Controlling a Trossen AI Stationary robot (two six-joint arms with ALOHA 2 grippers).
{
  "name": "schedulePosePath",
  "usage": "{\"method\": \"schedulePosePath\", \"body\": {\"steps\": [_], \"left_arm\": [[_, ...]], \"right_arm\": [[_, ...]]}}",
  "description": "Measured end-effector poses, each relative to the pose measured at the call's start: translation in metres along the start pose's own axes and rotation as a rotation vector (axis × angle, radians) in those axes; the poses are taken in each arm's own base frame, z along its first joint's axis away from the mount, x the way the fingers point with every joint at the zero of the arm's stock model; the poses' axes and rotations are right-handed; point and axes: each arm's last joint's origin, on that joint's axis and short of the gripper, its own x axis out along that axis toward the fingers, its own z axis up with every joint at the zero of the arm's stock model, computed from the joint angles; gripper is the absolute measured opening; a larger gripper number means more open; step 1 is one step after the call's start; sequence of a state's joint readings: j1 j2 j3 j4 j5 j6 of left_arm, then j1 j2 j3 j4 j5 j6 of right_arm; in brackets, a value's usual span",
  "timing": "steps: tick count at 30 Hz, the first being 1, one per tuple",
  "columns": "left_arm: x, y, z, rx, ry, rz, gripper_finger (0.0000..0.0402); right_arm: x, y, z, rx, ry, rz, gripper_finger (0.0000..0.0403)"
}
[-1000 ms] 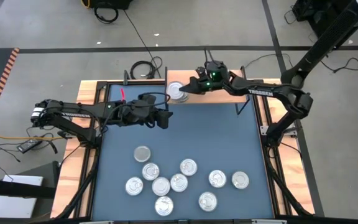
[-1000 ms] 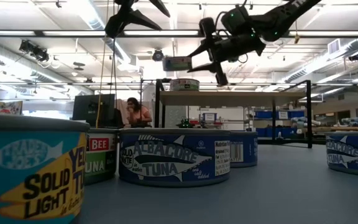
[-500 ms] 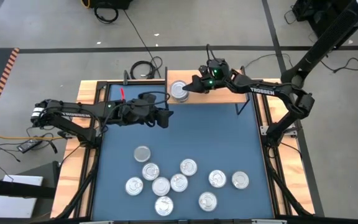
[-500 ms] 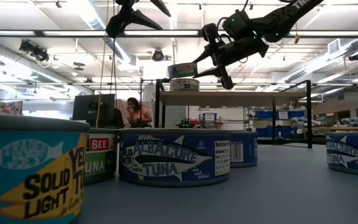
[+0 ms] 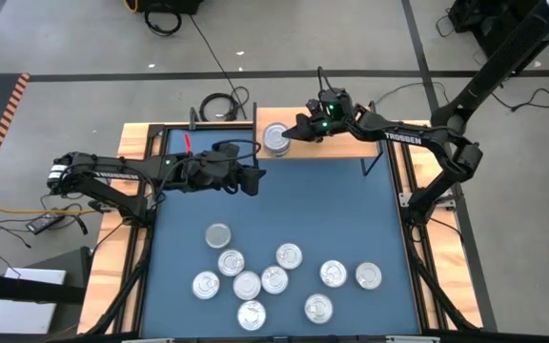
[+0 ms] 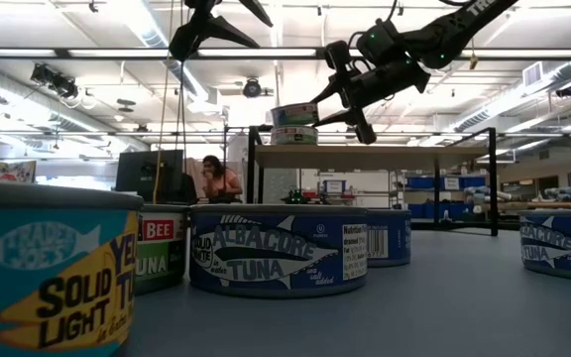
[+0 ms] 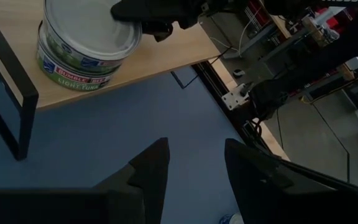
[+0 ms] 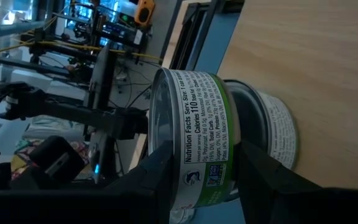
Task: Stack canned seafood by type on shelf
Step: Stack the green tuna can on top of the green tuna can on the shelf
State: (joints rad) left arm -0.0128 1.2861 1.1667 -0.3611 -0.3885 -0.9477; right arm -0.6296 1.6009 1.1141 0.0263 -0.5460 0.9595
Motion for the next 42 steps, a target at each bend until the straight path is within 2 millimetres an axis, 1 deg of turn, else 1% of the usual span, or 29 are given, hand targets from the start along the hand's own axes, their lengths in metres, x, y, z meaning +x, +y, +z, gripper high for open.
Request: {"method": "schedulePosePath", "body": {"steps": [22,28,39,42], "left_arm": [[-0.0001,-0.0003,0.0003,0.000,-0.003,-0.003,0.0163],[-0.0001,-0.0003,0.0003,-0.001,-0.003,-0.003,0.0163],[-0.0001,-0.0004,0.0004,-0.001,-0.004,-0.003,0.0163],[-0.0001,-0.0004,0.0004,-0.001,-0.005,-0.004,0.0163]], "right_arm": [[-0.0001,-0.0005,-0.0001,0.001,-0.001,-0.006,0.0132],[0.0001,0.0025,0.0021,-0.005,-0.019,0.025,0.0132],[0.0000,0.0012,0.0013,-0.004,-0.006,0.018,0.0132],[0.0044,-0.0024,0.0017,0.000,0.004,0.021,0.0132]]}}
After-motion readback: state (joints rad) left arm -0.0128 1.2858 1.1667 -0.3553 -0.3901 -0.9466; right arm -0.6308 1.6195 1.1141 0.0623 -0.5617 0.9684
